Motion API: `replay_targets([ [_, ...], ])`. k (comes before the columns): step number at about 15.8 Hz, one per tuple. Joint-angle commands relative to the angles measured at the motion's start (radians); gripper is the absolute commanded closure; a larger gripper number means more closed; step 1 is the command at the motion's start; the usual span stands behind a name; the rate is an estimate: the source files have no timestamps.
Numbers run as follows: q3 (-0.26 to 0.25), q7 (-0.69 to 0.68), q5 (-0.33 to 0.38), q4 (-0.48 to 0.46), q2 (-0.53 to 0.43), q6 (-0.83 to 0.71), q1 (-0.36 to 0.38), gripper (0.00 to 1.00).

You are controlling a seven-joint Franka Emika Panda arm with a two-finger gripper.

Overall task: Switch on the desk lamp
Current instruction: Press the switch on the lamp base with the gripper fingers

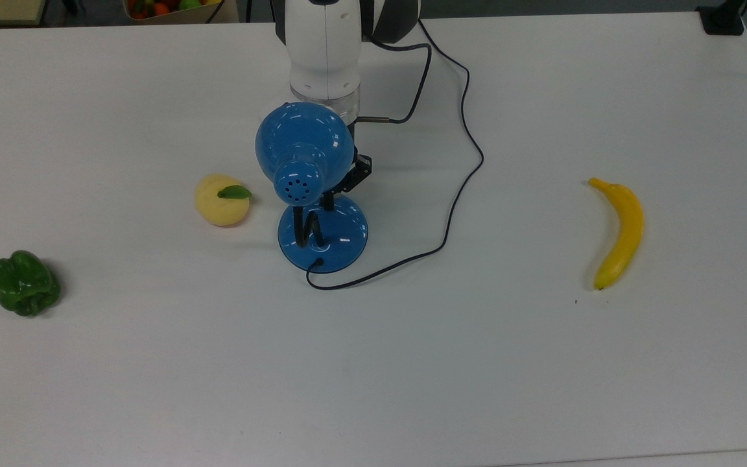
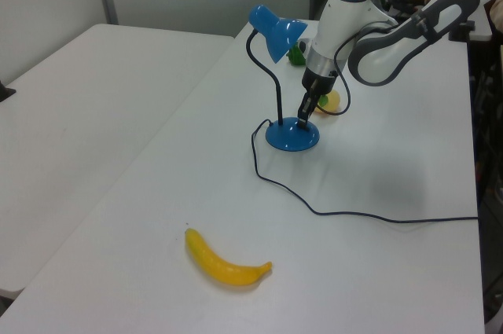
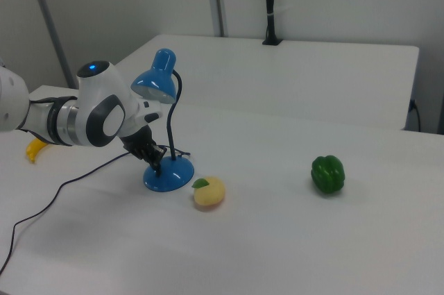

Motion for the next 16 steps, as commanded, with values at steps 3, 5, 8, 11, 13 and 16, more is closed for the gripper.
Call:
replay_targets([
  [3, 0.001, 0.028, -0.029, 0.0, 0.008, -0.033, -0.003, 1.0],
  [5, 0.001, 0.028, -0.035, 0.002, 0.011, -0.031, -0.004, 1.0],
  [8, 0.001, 0.033, -0.04, 0.008, 0.03, -0.024, -0.006, 1.0],
  [11, 0.001, 0.033, -0.047, 0.009, 0.042, -0.001, -0.01, 1.0],
  [13, 0.001, 0.033, -0.047, 0.009, 0.046, 0.007, -0.015, 1.0],
  [16, 0.001, 0.035, -0.05, 0.028, 0.06, 0.007, -0.017, 1.0],
])
